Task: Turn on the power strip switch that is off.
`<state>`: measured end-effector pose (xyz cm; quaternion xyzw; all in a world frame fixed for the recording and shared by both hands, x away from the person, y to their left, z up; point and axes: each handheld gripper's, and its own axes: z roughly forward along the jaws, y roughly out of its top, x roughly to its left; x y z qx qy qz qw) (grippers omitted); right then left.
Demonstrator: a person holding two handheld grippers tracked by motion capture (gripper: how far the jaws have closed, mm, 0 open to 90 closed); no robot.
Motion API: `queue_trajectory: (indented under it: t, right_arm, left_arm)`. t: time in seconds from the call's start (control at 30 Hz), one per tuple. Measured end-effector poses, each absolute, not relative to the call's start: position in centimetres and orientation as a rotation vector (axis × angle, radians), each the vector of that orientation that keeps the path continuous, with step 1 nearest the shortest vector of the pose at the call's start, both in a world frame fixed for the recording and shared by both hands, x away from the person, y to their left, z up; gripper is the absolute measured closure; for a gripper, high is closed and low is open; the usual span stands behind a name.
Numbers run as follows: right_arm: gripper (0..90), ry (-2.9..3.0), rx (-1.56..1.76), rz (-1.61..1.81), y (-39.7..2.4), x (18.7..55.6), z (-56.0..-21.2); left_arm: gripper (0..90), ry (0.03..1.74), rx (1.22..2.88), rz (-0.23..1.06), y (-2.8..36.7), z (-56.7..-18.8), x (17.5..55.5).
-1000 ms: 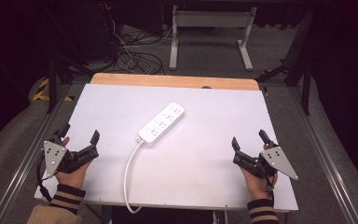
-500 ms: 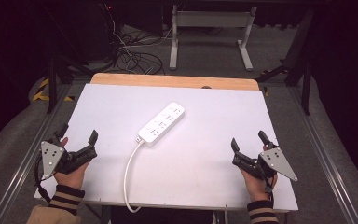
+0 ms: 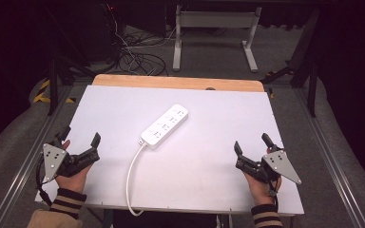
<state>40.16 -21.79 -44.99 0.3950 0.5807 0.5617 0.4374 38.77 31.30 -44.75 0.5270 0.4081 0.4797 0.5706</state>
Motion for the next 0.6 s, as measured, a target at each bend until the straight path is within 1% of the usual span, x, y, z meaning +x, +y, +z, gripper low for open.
queue_trajectory:
  t: [0.6]
  right_arm:
    - [7.3,1.452,0.989,1.394,-21.77,40.35,-45.10]
  left_arm:
    - [3.8,0.951,1.243,1.130,31.18,-44.85,38.99]
